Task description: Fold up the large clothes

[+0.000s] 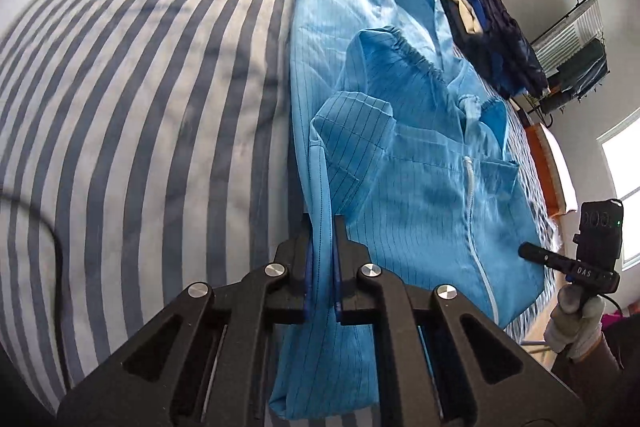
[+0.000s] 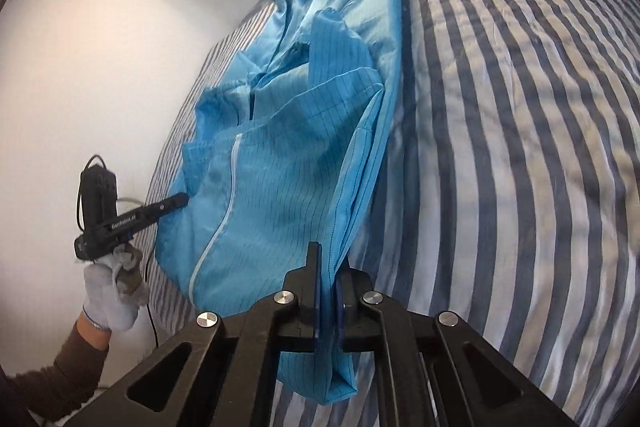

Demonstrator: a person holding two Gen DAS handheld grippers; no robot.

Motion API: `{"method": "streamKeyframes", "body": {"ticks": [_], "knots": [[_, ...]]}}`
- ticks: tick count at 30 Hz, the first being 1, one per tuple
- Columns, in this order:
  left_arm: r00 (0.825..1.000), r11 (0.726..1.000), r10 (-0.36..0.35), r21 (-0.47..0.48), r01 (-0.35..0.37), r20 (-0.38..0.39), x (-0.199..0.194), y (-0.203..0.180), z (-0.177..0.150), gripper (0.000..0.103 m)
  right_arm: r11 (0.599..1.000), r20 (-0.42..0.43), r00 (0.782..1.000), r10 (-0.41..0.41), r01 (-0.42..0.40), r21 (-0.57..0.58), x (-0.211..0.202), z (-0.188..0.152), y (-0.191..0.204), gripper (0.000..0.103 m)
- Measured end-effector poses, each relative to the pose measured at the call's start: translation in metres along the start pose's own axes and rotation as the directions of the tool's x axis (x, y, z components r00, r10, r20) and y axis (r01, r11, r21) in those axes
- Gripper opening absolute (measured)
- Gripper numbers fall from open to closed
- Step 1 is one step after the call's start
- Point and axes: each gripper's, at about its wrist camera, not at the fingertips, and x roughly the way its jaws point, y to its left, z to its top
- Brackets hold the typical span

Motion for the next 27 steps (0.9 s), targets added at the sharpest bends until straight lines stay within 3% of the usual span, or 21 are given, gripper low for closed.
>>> {"method": "streamKeyframes", "body": {"ticks": [6,10,12,14,17,21,23,27], "knots": [[1.000,1.000,-0.007,-0.020,0.007,-0.005,-0.016,0.006,-0.036,0.005,1.000,-0.043,0.999,-0.002,0.001,-0.020,0.001,-0.023,0.011,0.003],[1.000,1.000,0.009,-0.002,-0.009,-0.016,-0.024,0.004,-0.036,0.006,0.999,-0.062,0.998,-0.023,0.021,-0.032,0.010,-0.007,0.012,0.004],[1.000,0.999,0.019,0.027,-0.019,0.000,-0.033,-0.001,-0.031,0.010,0.999,-0.073,0.997,-0.023,0.021,-0.035,0.008,0.004,0.015,0.023],[0.998,0.996,0.052,0.073,-0.054,0.030,-0.043,-0.006,-0.024,0.010,0.997,-0.060,0.997,-0.046,0.042,-0.059,-0.003,0.011,0.021,0.031],[0.997,0.993,0.045,0.108,-0.053,0.069,-0.062,-0.011,-0.004,0.010,0.990,0.009,0.998,-0.059,0.060,-0.130,-0.029,0.022,0.037,0.031],[0.991,0.993,0.017,0.112,-0.032,0.129,-0.078,-0.020,0.045,0.013,0.981,0.108,0.994,-0.031,0.051,-0.188,-0.059,0.060,0.050,0.039],[0.991,0.994,-0.003,0.111,-0.012,0.137,-0.075,-0.024,0.072,0.018,0.977,0.143,0.990,-0.015,0.045,-0.208,-0.066,0.083,0.058,0.039],[0.987,0.995,-0.015,0.100,-0.001,0.159,-0.049,-0.031,0.123,0.019,0.966,0.180,0.983,0.027,0.021,-0.257,-0.063,0.133,0.080,0.043]]}}
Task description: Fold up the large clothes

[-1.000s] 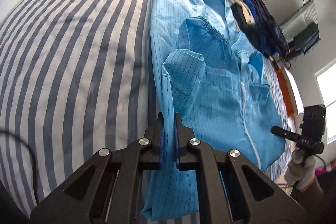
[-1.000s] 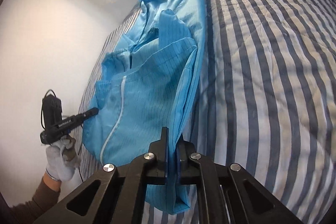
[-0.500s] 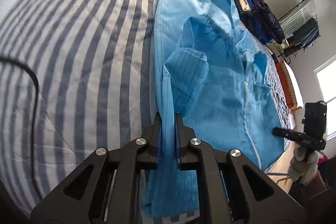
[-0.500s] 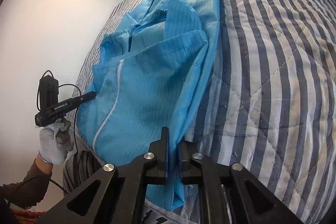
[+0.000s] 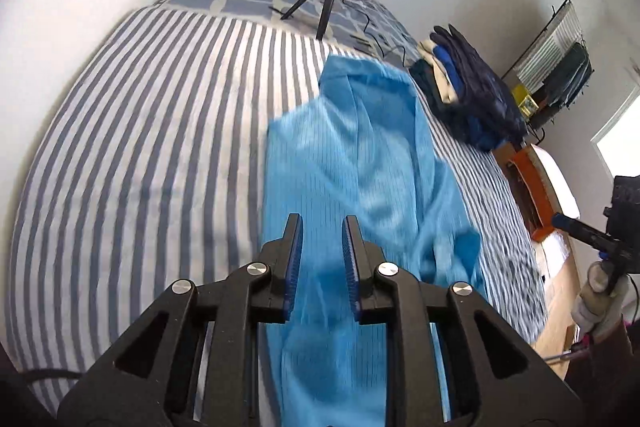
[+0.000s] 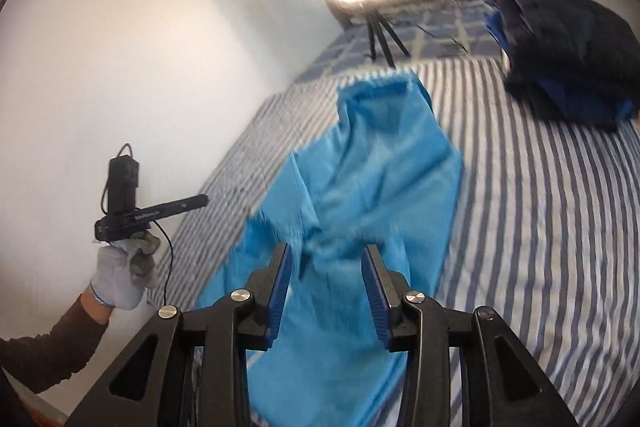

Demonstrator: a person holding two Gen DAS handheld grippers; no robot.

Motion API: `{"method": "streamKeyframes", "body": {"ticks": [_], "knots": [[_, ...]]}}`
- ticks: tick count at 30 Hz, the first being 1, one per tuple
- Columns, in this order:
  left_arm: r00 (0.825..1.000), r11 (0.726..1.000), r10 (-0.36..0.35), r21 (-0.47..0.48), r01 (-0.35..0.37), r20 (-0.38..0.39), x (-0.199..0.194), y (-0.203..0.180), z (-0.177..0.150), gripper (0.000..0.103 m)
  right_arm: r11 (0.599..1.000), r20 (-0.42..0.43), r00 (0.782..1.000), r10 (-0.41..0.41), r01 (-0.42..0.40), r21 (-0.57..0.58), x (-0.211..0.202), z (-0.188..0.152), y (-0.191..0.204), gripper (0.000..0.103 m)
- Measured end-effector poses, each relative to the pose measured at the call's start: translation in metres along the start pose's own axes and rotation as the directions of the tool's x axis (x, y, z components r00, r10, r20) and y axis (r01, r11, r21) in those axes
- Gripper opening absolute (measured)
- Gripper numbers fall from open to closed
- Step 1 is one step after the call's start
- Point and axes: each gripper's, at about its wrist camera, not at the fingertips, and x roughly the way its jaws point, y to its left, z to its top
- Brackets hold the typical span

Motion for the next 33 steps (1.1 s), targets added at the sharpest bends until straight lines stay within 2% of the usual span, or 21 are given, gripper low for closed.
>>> {"method": "streamKeyframes", "body": {"ticks": [3,8,12,15,19,23,25,26,27,28,29,30,33], "knots": [[0.999,0.997,-0.035,-0.066,0.035,-0.004,0.035,0.007,0.026,0.019,0.999,0.006,1.000,0.030,-0.030,-0.016,0.022,0.037,0.002,0.055],[0.999,0.992,-0.049,-0.115,0.047,-0.021,0.087,0.016,0.050,0.019,0.998,0.000,0.998,0.055,-0.055,0.010,0.079,0.093,-0.002,0.056],[0.999,0.995,-0.022,-0.095,0.017,-0.049,0.125,0.021,0.060,0.019,0.999,-0.061,0.997,0.053,-0.052,0.014,0.147,0.128,-0.003,0.056],[0.997,0.996,-0.008,-0.091,0.001,-0.074,0.146,0.029,0.062,0.019,1.000,-0.094,0.995,0.016,-0.016,0.001,0.198,0.149,-0.003,0.056],[0.996,0.994,-0.026,-0.111,0.017,-0.084,0.164,0.041,0.063,0.019,0.999,-0.131,0.990,-0.048,0.045,-0.027,0.259,0.166,-0.005,0.055],[0.997,0.997,-0.022,-0.079,0.016,-0.078,0.174,0.040,0.061,0.019,0.991,-0.153,0.980,-0.128,0.121,-0.053,0.303,0.175,-0.013,0.055],[0.997,0.997,-0.021,-0.074,0.016,-0.068,0.177,0.040,0.060,0.019,0.990,-0.157,0.977,-0.141,0.136,-0.044,0.317,0.177,-0.019,0.055],[0.998,0.997,-0.021,-0.075,0.016,-0.065,0.178,0.040,0.060,0.019,0.991,-0.157,0.978,-0.135,0.133,-0.028,0.322,0.178,-0.022,0.051],[0.998,0.997,-0.020,-0.075,0.015,-0.061,0.178,0.040,0.059,0.019,0.992,-0.151,0.980,-0.129,0.128,-0.014,0.325,0.178,-0.025,0.035],[0.998,0.997,-0.018,-0.075,0.014,-0.059,0.178,0.041,0.059,0.019,0.993,-0.145,0.982,-0.118,0.119,0.000,0.327,0.179,-0.027,0.025],[0.998,0.997,-0.018,-0.077,0.013,-0.058,0.178,0.042,0.058,0.019,0.994,-0.138,0.985,-0.108,0.111,0.015,0.327,0.180,-0.029,0.008],[0.998,0.997,-0.018,-0.079,0.014,-0.057,0.178,0.042,0.058,0.018,0.994,-0.128,0.987,-0.098,0.103,0.030,0.327,0.180,-0.032,0.001],[0.999,0.997,-0.009,-0.077,0.005,-0.052,0.179,0.044,0.054,0.016,0.983,-0.085,0.982,-0.171,0.176,0.054,0.322,0.182,-0.045,0.000]]}}
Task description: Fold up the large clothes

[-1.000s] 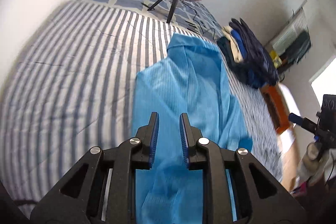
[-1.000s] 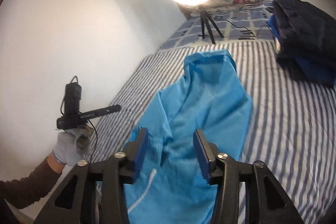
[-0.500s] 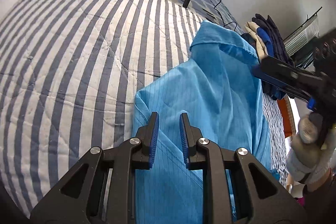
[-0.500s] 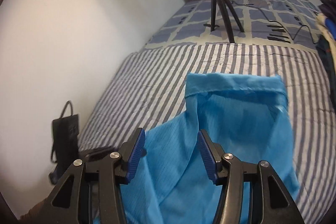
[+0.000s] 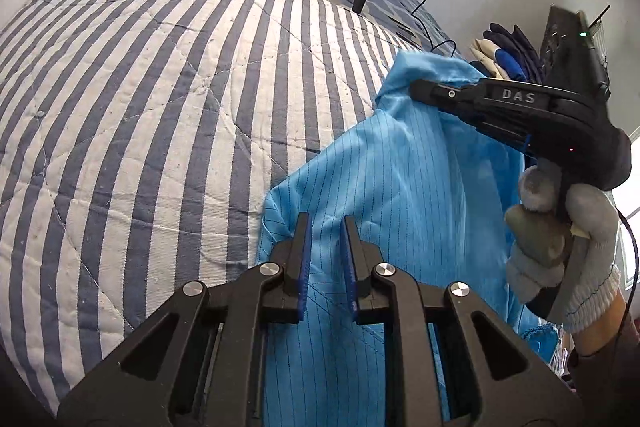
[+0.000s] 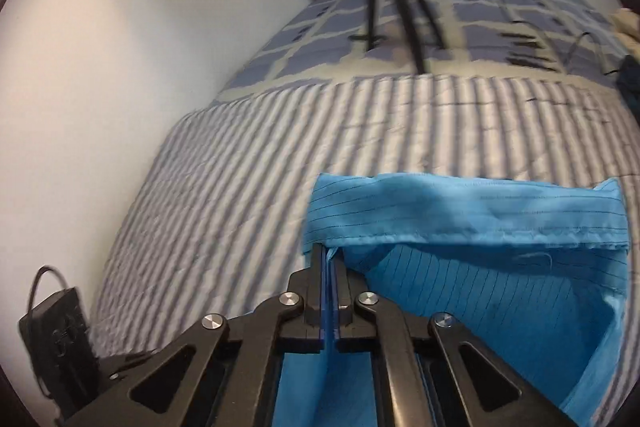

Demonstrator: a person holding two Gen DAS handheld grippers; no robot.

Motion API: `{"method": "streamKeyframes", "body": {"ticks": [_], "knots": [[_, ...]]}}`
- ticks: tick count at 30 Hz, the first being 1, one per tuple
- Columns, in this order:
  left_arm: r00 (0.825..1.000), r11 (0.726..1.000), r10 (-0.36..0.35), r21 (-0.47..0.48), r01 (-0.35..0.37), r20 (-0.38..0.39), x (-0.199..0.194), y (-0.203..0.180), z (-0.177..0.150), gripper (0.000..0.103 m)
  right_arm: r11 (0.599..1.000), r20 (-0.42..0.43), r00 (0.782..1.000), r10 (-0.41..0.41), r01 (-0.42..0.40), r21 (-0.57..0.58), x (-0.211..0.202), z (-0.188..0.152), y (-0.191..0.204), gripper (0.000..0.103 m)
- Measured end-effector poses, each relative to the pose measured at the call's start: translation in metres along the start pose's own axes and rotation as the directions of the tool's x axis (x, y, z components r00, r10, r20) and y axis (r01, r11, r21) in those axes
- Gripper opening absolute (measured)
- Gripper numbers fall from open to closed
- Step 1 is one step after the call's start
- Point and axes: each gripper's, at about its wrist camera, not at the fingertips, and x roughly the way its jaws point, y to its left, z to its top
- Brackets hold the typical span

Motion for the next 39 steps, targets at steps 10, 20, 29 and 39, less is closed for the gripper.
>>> {"method": "streamKeyframes", "body": {"ticks": [10,20,29,39], "knots": [[0.999,0.996,0.039,0.081,-0.037,-0.018,-0.010,-0.021,0.014,0.022,0.969,0.020,0.972,0.234,-0.235,0.075,-0.070,-0.005,-0.035,0.032],[0.997,0.993,0.004,0.117,0.005,-0.080,0.014,-0.037,0.059,0.070,0.999,0.021,1.000,-0.002,0.001,0.048,-0.124,-0.050,-0.140,0.047],[0.990,0.977,0.076,0.206,-0.050,-0.122,0.051,-0.042,0.059,0.043,0.999,-0.055,0.998,-0.013,0.011,-0.048,-0.056,-0.058,-0.121,0.047],[0.995,0.972,0.067,0.230,-0.048,-0.075,0.040,-0.054,0.049,0.002,0.994,-0.039,0.999,0.031,-0.035,-0.108,-0.073,-0.056,-0.106,0.004]]}}
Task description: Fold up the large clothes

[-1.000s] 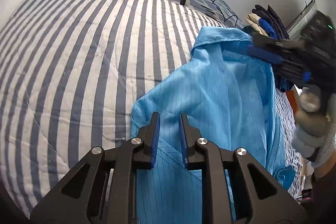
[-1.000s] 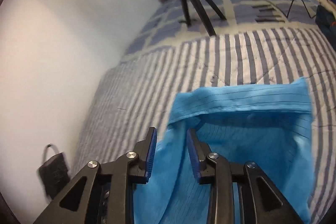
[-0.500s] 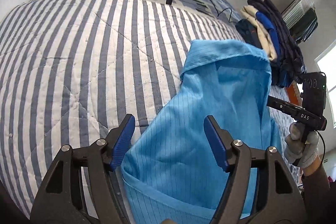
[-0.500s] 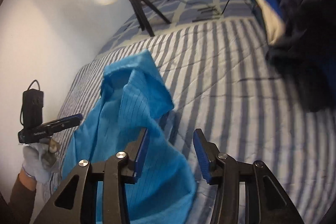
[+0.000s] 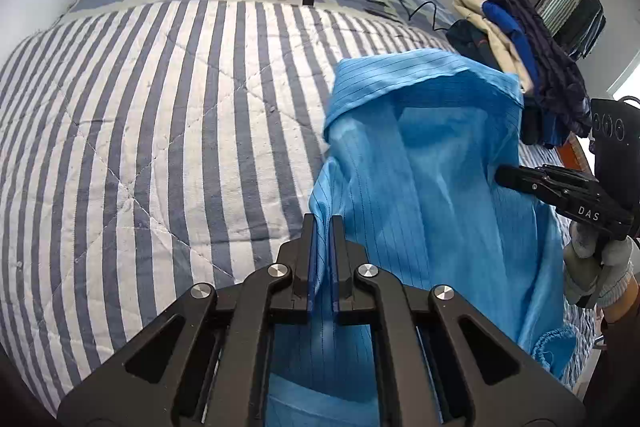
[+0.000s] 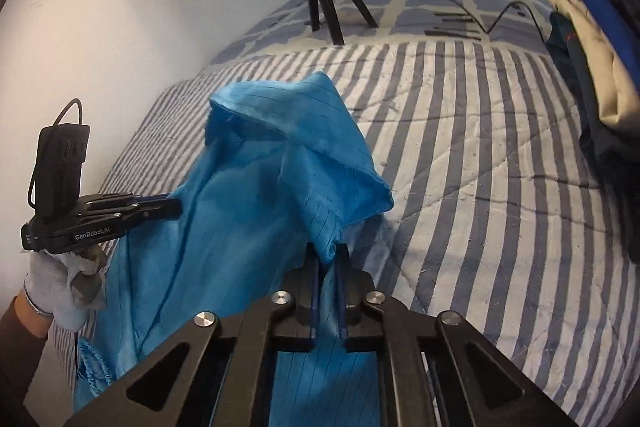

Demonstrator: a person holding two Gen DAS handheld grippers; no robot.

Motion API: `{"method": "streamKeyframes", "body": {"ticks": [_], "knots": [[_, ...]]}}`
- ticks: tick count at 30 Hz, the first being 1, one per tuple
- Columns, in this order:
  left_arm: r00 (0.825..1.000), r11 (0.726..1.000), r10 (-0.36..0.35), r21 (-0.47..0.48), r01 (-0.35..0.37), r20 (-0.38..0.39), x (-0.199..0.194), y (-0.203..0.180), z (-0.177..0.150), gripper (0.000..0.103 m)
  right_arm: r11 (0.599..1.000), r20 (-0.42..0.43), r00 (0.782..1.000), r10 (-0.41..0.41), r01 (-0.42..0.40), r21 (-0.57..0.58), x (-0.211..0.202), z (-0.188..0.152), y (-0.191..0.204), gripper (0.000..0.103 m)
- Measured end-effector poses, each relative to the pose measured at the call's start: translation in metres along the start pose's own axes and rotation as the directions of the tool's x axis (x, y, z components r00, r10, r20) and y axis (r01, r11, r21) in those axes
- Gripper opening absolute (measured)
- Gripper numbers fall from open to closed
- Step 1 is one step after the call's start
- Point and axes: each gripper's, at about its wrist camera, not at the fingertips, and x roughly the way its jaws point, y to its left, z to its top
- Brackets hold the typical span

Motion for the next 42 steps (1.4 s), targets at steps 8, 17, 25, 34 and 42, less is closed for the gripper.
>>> {"method": "streamKeyframes", "body": {"ticks": [8,17,25,34,42], "knots": [[0.995,0.999,-0.038,0.015,0.037,0.088,-0.059,-0.020,-0.007,0.001,1.000,0.077,0.997,0.005,-0.004,-0.010,-0.052,-0.003,0.028,0.001],[0.987,0.997,-0.068,0.053,0.061,0.148,-0.140,-0.046,-0.048,0.001,0.994,0.130,0.987,0.098,-0.092,-0.058,-0.140,-0.039,0.079,0.001],[0.981,0.995,-0.070,0.076,0.057,0.181,-0.198,-0.071,-0.117,0.001,0.989,0.130,0.982,0.140,-0.132,-0.068,-0.203,-0.116,0.121,0.001],[0.992,0.997,-0.079,0.000,0.079,0.094,-0.205,-0.070,-0.233,0.000,0.984,0.037,0.985,0.170,-0.168,-0.053,-0.223,-0.218,0.161,0.001],[1.000,1.000,-0.014,0.012,0.014,0.012,-0.201,-0.071,-0.314,0.000,0.989,-0.072,0.989,0.131,-0.135,-0.062,-0.211,-0.295,0.176,0.000]]}}
